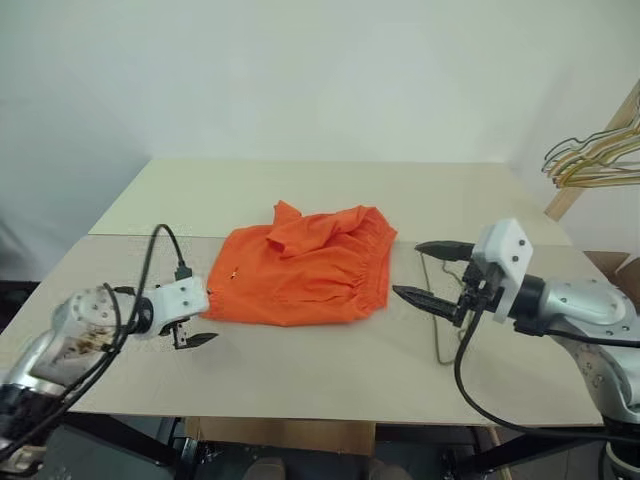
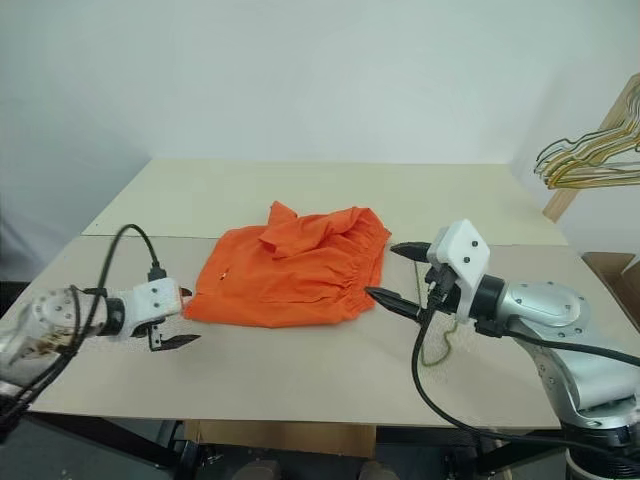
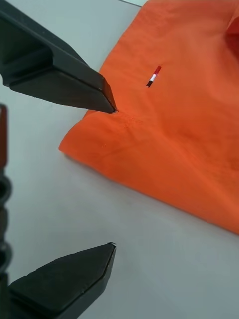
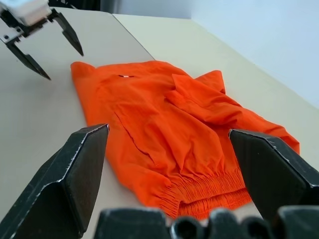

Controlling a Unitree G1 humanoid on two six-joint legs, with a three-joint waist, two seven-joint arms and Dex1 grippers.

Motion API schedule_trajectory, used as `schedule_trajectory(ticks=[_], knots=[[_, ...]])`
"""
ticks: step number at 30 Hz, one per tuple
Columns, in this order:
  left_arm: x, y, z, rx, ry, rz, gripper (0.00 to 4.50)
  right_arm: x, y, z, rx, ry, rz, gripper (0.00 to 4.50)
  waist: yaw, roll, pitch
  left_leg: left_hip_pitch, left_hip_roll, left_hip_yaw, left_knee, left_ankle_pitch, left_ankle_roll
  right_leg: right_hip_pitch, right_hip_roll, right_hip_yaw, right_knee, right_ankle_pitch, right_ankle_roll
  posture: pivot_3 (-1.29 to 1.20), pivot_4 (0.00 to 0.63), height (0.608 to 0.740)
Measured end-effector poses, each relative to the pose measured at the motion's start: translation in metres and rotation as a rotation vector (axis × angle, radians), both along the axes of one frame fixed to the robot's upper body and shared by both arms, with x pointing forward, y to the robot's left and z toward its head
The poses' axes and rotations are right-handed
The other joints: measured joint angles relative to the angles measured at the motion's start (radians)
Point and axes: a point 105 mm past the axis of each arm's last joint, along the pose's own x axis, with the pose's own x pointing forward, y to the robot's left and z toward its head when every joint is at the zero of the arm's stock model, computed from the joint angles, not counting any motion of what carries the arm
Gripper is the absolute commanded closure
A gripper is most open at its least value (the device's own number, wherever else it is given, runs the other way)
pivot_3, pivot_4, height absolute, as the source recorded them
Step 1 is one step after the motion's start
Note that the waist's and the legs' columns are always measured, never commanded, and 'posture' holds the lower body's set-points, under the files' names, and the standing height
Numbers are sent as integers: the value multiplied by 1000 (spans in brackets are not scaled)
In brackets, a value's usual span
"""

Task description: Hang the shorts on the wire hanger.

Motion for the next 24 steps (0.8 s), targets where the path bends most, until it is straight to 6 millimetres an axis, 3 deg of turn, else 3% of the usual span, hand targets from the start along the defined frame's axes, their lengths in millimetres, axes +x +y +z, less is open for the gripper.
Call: schedule_trajectory(ticks=[9,18,24], knots=[[35,0,-9,131,-74,-10,0,-4,1,1,-3,-10,-14,26,-9,0,-5,1,0,0,0,0,0,1,0,0,1,0,0,-20,0,740],[17,19,-8,201,44,-102,0,-11,-5,0,-6,-3,-46,26,-50,1,-11,1,1,0,0,0,0,0,1,1,1,0,0,-38,0,740],[17,20,-9,233,47,-145,0,-10,-5,1,-3,-14,-60,26,-50,0,-12,2,1,0,0,0,0,1,1,1,2,0,0,-47,0,740]])
